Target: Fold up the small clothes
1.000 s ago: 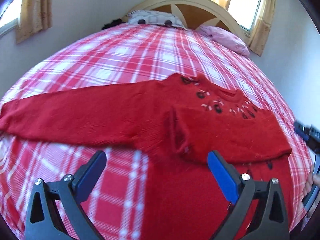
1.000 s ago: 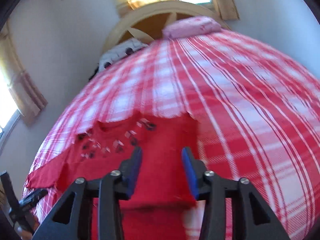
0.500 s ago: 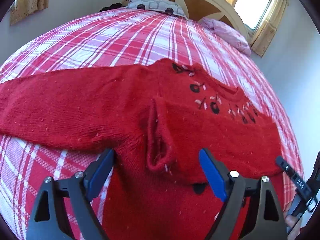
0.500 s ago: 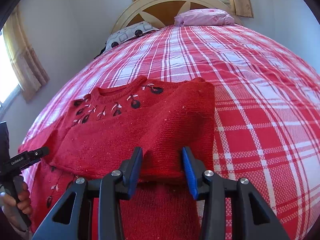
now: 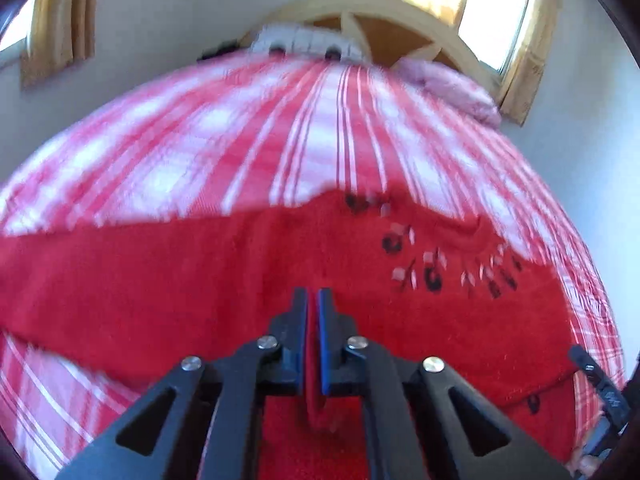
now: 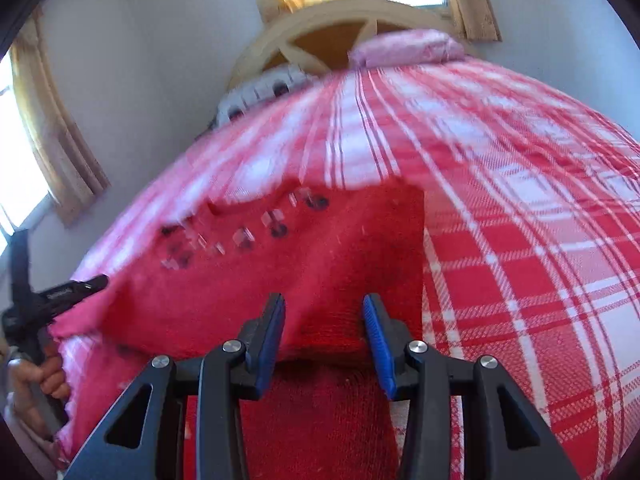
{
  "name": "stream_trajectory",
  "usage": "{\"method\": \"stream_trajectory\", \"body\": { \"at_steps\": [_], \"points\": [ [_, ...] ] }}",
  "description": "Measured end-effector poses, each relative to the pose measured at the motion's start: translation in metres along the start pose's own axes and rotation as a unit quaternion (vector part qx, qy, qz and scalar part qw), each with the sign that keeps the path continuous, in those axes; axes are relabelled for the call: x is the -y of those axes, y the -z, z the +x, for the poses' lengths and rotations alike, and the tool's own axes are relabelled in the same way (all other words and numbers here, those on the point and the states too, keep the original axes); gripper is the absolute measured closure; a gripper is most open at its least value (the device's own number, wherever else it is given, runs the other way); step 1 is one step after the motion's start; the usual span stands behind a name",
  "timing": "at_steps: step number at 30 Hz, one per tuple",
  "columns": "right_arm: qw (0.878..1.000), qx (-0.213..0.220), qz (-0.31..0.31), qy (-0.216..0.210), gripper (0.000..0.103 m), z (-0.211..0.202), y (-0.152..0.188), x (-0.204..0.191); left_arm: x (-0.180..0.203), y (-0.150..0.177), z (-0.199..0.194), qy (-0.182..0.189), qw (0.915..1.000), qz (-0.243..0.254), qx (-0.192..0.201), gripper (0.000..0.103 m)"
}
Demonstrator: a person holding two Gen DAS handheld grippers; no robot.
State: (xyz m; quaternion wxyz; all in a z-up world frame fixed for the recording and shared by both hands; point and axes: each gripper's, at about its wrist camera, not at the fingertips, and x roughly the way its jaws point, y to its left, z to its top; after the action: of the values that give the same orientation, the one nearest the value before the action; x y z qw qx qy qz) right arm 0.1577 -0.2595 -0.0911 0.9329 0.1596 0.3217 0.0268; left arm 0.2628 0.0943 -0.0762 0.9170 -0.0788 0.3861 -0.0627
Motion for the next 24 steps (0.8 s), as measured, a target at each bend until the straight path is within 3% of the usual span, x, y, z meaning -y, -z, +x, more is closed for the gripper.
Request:
{"method": "stream_trajectory", "body": {
  "at_steps": [2,4,7,9,11,13,17,20,22,24],
  "points": [
    [1.000,0.022,0.007,-0.005,0.061,-0.015,-0.002,0.000,-0.004,-0.009,-0.003,-0.022,0.9995,0.006,0.020,0.097],
    [1.000,0.018,0.012,0.001,0.060,-0.022,-0.002,0.001,-0.010,-0.017,0.002,-0.049,0.9987,0.009,0.015,0.097],
    [1.000,-0.003,0.012,0.004,0.060,-0.022,0.003,0.001,-0.012,-0.015,0.002,-0.017,0.9997,0.011,-0.013,0.094],
    [1.000,-0.015,0.005,0.013,0.059,-0.018,0.010,0.000,-0.007,-0.001,0.001,0.018,0.9984,0.018,-0.051,0.080],
    [1.000,-0.025,0.000,0.016,0.059,-0.013,0.019,0.000,-0.003,0.016,0.002,0.051,0.9946,0.012,-0.089,0.042],
    [0.999,-0.033,0.000,0.017,0.059,-0.009,0.024,-0.001,-0.001,0.035,0.000,0.073,0.9916,-0.004,-0.107,0.034],
    [0.999,-0.030,-0.010,0.019,0.059,-0.010,0.025,-0.004,0.002,0.056,-0.001,0.082,0.9901,-0.031,-0.109,0.034],
    [0.999,-0.032,-0.008,0.019,0.059,-0.008,0.026,-0.003,0.009,0.054,-0.001,0.079,0.9927,-0.020,-0.089,0.039],
    [0.999,-0.030,-0.004,0.018,0.059,-0.009,0.026,-0.002,0.014,0.049,0.004,0.096,0.9911,-0.019,-0.090,0.066],
    [0.999,-0.029,0.005,0.020,0.059,-0.009,0.027,0.001,0.016,0.048,0.011,0.098,0.9905,-0.021,-0.095,0.070]
  ]
}}
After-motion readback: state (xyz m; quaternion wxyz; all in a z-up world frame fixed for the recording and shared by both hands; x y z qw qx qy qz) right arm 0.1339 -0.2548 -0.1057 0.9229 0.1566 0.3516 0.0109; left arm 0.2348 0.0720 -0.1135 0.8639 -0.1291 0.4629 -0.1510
